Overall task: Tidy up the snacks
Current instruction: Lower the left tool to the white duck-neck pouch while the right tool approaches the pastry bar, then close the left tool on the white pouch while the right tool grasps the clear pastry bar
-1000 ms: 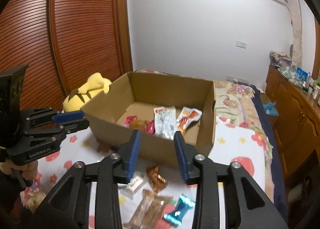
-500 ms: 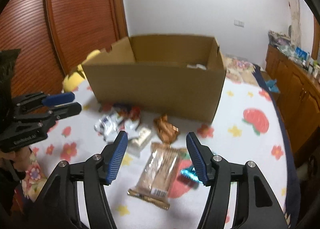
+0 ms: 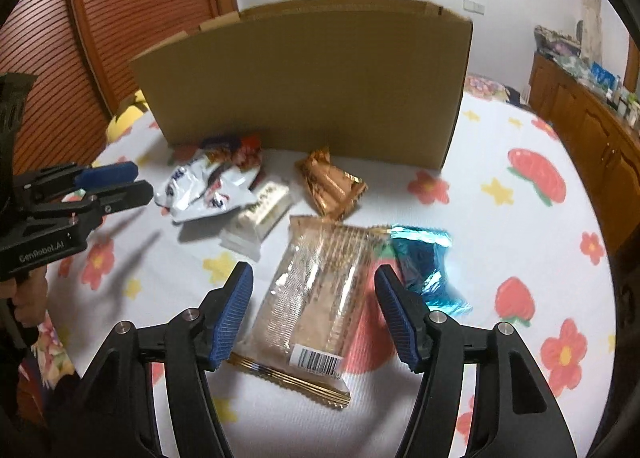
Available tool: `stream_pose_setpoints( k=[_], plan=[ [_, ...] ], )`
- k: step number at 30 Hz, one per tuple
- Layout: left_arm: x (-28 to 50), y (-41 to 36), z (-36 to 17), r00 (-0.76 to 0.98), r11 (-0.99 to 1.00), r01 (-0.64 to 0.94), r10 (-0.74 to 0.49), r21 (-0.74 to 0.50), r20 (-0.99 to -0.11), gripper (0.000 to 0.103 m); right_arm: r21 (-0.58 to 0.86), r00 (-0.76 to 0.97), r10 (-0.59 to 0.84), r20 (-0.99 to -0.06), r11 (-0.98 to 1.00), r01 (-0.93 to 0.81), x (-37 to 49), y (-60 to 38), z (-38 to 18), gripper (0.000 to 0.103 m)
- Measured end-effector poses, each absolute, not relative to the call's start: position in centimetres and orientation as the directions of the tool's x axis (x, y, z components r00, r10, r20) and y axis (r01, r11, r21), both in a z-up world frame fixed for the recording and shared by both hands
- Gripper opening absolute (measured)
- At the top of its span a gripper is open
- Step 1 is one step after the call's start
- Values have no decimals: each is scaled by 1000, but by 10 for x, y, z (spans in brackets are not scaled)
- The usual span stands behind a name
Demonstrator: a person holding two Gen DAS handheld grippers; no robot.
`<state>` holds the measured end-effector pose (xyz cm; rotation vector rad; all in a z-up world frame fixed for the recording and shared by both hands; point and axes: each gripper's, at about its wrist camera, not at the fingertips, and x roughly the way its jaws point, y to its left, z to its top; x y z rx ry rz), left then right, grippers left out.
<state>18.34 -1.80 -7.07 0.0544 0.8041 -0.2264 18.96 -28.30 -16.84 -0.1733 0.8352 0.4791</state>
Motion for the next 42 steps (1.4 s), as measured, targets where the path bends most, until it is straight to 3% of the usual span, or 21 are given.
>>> stream_pose_setpoints(
  k=[8, 17, 22, 25, 36, 42],
  plan=[
    [206, -18, -73, 662, 972, 228, -202, -62, -721, 39, 58, 575, 359, -735, 879, -474, 189, -286, -174, 70],
    [230, -20, -81, 631, 971, 226, -211, -84, -746, 40, -42, 597, 292, -747, 875, -482, 184, -273, -177, 73],
    [238, -18, -84, 624, 970, 223, -214, -91, -751, 54, -57, 601, 282, -748, 875, -481, 184, -270, -178, 73],
    [242, -19, -90, 613, 974, 211, -194, -77, -766, 68, -56, 601, 283, -747, 875, -481, 183, -268, -178, 73],
    [242, -15, -97, 626, 973, 217, -200, -78, -754, 72, -59, 603, 282, -746, 875, -481, 182, -270, -177, 73],
    [237, -17, -99, 620, 972, 229, -182, -46, -763, 67, -54, 602, 285, -746, 875, -481, 182, -269, -177, 73]
  ],
)
